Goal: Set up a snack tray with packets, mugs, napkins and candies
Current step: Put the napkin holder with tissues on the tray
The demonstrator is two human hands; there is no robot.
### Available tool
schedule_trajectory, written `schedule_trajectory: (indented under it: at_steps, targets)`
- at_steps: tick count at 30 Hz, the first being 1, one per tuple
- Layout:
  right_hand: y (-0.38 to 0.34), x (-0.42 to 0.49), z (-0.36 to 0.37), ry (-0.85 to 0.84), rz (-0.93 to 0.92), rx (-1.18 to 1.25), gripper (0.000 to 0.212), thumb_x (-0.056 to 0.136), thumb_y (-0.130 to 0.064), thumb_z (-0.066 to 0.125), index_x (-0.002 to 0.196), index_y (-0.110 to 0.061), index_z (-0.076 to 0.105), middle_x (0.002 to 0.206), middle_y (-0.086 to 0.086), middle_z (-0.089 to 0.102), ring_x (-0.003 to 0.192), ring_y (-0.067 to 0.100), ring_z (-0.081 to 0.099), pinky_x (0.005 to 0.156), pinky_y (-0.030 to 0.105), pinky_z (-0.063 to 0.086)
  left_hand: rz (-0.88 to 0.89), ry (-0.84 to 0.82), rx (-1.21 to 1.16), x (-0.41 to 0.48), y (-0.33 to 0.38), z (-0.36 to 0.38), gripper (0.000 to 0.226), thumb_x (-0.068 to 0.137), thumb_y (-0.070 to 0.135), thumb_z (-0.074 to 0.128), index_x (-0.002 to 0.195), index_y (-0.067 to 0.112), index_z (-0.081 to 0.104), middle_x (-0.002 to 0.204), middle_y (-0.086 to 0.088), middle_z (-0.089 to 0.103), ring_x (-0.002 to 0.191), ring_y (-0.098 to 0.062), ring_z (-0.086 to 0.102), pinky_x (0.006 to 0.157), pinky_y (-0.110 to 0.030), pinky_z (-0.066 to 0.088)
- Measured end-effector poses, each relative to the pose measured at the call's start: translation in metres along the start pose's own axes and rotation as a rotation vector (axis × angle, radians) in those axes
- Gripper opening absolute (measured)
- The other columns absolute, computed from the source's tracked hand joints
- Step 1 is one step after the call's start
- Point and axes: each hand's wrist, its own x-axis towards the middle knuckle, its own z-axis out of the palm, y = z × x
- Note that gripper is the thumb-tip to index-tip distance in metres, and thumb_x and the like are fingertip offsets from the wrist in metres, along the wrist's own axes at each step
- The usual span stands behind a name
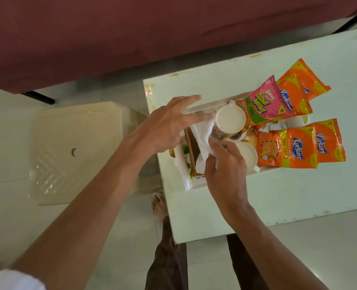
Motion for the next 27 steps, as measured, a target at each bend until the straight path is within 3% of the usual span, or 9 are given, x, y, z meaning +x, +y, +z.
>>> schedule_trajectory:
  at_steps: [4, 5, 8, 11, 15, 19, 23, 27]
  targets:
    - [0.005, -0.001, 0.003, -0.028, -0.023, -0.05, 0.042, 0.086, 0.007, 0.061, 0.125, -0.008, 0.064, 0.117, 0.014, 0.063, 0.092, 0.029, 0.068, 0.07, 0.037, 0.061, 0.128, -0.04, 0.087, 0.024, 0.002, 0.001, 0.103, 0.08, 0.002, 0.081, 0.157, 0.041, 0.026, 0.164, -0.005, 0.031, 0.143, -0.028, 0.042, 0.084, -0.036, 0.058]
    - [0.006, 0.0, 0.004, -0.028, -0.024, -0.054, 0.043, 0.086, 0.007, 0.06, 0.126, -0.008, 0.064, 0.117, 0.014, 0.063, 0.092, 0.03, 0.068, 0.069, 0.038, 0.061, 0.149, -0.041, 0.083, 0.029, 0.003, 0.001, 0.098, 0.078, 0.001, 0.081, 0.154, 0.041, 0.035, 0.162, -0.005, 0.036, 0.14, -0.028, 0.045, 0.081, -0.035, 0.057]
    - [0.004, 0.003, 0.008, -0.041, -0.022, -0.073, 0.043, 0.088, 0.004, 0.059, 0.129, -0.009, 0.063, 0.115, 0.015, 0.063, 0.094, 0.031, 0.067, 0.072, 0.04, 0.06, 0.21, -0.029, 0.08, 0.035, 0.003, 0.004, 0.045, 0.075, 0.004, 0.084, 0.112, 0.028, 0.078, 0.142, -0.003, 0.061, 0.128, -0.025, 0.056, 0.075, -0.031, 0.048]
    - [0.002, 0.003, 0.012, -0.015, 0.028, -0.065, 0.031, 0.089, -0.006, 0.065, 0.12, -0.009, 0.062, 0.106, 0.009, 0.068, 0.087, 0.025, 0.067, 0.072, 0.035, 0.059, 0.15, -0.002, 0.042, 0.034, 0.001, 0.008, 0.025, 0.074, 0.004, 0.085, 0.093, 0.02, 0.083, 0.124, -0.004, 0.072, 0.113, -0.026, 0.064, 0.073, -0.033, 0.05]
    - [0.003, -0.003, 0.016, 0.01, 0.091, -0.134, 0.015, 0.087, -0.016, 0.069, 0.101, -0.012, 0.064, 0.092, 0.002, 0.069, 0.08, 0.02, 0.062, 0.064, 0.03, 0.052, 0.074, -0.045, 0.013, 0.035, -0.003, 0.016, 0.028, 0.074, 0.003, 0.085, 0.096, 0.02, 0.083, 0.131, -0.004, 0.069, 0.118, -0.026, 0.06, 0.078, -0.039, 0.054]
    - [0.009, -0.005, 0.024, 0.005, 0.101, -0.261, 0.019, 0.083, -0.017, 0.075, 0.1, -0.013, 0.07, 0.1, 0.004, 0.064, 0.086, 0.022, 0.056, 0.061, 0.038, 0.054, 0.066, -0.081, 0.011, 0.038, -0.005, 0.028, 0.034, 0.078, 0.001, 0.08, 0.105, 0.022, 0.081, 0.134, -0.004, 0.065, 0.12, -0.024, 0.058, 0.079, -0.039, 0.054]
    - [0.013, 0.0, 0.029, -0.002, 0.098, -0.268, 0.022, 0.083, -0.021, 0.075, 0.102, -0.011, 0.071, 0.104, 0.006, 0.062, 0.085, 0.022, 0.058, 0.061, 0.036, 0.055, 0.036, -0.067, -0.024, 0.039, -0.009, 0.037, 0.039, 0.081, -0.001, 0.074, 0.111, 0.023, 0.077, 0.131, -0.002, 0.064, 0.121, -0.024, 0.056, 0.079, -0.038, 0.054]
    - [0.013, -0.001, 0.019, 0.009, 0.08, -0.231, 0.032, 0.078, -0.032, 0.079, 0.102, -0.012, 0.069, 0.109, 0.003, 0.061, 0.086, 0.022, 0.061, 0.059, 0.03, 0.052, -0.077, -0.005, -0.166, 0.025, -0.015, 0.041, 0.063, 0.081, -0.01, 0.06, 0.13, 0.03, 0.066, 0.141, 0.008, 0.058, 0.129, -0.018, 0.049, 0.085, -0.032, 0.049]
